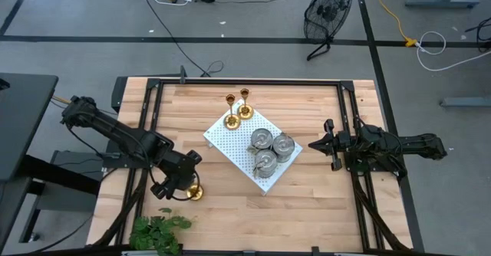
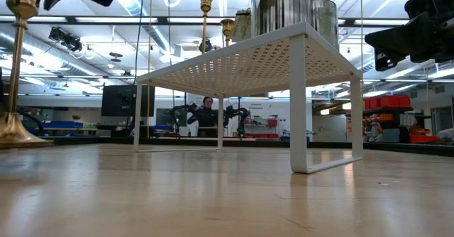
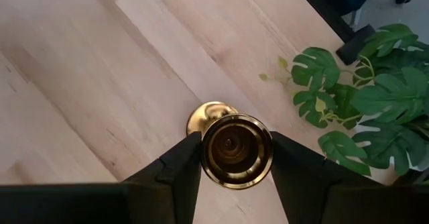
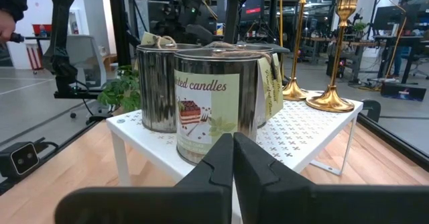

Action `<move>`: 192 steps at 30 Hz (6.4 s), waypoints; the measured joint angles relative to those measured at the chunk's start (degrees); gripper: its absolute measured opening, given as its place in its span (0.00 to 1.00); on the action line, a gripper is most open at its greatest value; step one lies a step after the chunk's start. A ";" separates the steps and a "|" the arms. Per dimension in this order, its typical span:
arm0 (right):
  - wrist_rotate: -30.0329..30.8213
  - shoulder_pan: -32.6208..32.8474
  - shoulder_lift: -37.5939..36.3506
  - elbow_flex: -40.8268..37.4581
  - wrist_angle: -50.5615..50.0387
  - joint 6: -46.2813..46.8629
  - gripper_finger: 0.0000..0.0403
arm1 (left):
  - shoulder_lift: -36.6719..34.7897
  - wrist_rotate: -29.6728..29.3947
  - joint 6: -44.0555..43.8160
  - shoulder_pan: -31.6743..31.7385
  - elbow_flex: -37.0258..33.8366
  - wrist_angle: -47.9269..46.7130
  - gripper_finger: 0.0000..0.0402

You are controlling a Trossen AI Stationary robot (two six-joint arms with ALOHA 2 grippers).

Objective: Pick & Place candle stick holders
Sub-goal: Put the gold candle holder on the shelf align with the other gold metal candle holder

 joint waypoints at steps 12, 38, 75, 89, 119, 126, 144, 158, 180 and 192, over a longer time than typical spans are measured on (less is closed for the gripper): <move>-0.01 0.02 0.00 0.00 0.00 -0.02 0.04 | 0.00 -0.29 0.00 1.00 3.17 -2.93 0.43; -0.01 0.01 -0.01 0.00 0.01 -0.02 0.04 | 0.07 0.31 -2.28 8.12 14.08 -8.88 0.43; -0.01 0.00 -0.02 0.00 0.00 0.00 0.04 | 8.85 0.13 -4.07 18.82 33.80 -16.98 0.43; 0.00 0.01 0.00 0.00 0.02 -0.01 0.04 | 14.42 0.13 -4.50 24.83 41.39 -18.71 0.43; -0.02 0.00 0.00 0.00 0.00 0.00 0.04 | 15.21 0.29 -7.06 37.26 41.44 -20.69 0.43; -0.02 0.01 -0.01 0.00 0.00 -0.01 0.04 | 15.21 0.31 -7.08 35.92 41.41 -20.67 0.43; -0.01 0.00 -0.01 0.00 0.00 0.00 0.04 | 15.19 -1.44 -10.47 37.98 41.37 -20.83 0.43; 0.00 0.00 -0.01 0.00 0.00 0.00 0.04 | 15.13 -4.22 -11.51 38.75 41.37 -24.19 0.43; -0.02 0.01 -0.01 0.00 0.00 0.00 0.04 | 15.13 -4.18 -11.58 38.75 41.37 -22.04 0.43; -0.02 0.00 0.00 0.00 0.02 -0.02 0.04 | 15.13 -2.79 -11.63 38.73 41.37 -22.03 0.43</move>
